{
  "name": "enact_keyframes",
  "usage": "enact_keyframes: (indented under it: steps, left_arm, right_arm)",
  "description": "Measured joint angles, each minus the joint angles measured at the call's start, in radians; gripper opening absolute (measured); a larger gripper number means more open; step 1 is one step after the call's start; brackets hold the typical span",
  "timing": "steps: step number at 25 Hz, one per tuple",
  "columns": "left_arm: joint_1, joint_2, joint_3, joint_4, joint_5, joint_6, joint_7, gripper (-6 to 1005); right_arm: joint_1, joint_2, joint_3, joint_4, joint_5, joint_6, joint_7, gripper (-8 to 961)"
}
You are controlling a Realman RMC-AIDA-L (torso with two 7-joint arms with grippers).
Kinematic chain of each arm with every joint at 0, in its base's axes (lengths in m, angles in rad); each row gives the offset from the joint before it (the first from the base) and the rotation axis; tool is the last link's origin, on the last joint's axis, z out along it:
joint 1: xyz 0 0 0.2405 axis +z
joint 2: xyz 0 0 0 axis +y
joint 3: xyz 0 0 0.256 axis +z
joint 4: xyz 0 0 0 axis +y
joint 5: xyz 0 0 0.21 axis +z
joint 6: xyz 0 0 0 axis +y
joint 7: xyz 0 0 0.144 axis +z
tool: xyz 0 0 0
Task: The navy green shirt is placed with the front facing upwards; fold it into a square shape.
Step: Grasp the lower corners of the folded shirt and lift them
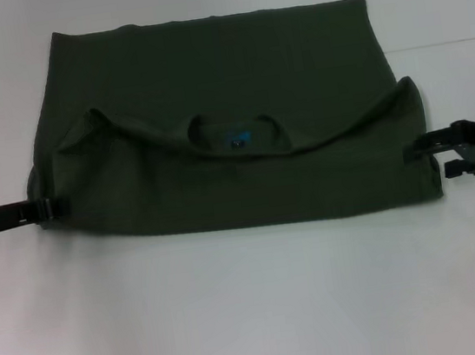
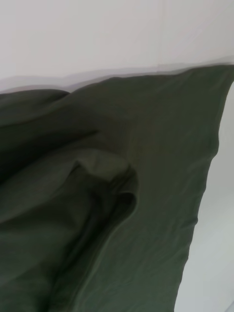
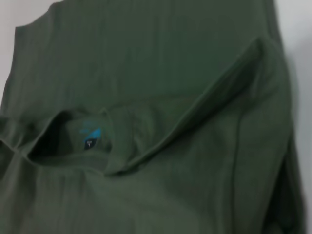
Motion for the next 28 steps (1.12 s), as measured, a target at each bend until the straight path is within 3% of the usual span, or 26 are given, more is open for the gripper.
enact_keyframes:
  steps: [12, 23, 28]
  left_arm:
    - [0.004, 0.002, -0.004, 0.001, 0.000, 0.005, -0.009, 45]
    - [0.004, 0.003, -0.002, 0.001, 0.000, 0.008, -0.009, 46]
    - [0.004, 0.002, -0.002, 0.001, 0.000, 0.008, -0.009, 46]
  right_arm:
    - [0.044, -0.020, -0.073, 0.001, -0.044, 0.007, 0.074, 946]
    - [0.045, -0.006, -0.074, 0.009, -0.052, 0.034, 0.057, 947]
    - [0.051, 0.013, -0.074, 0.012, -0.052, 0.059, 0.049, 947]
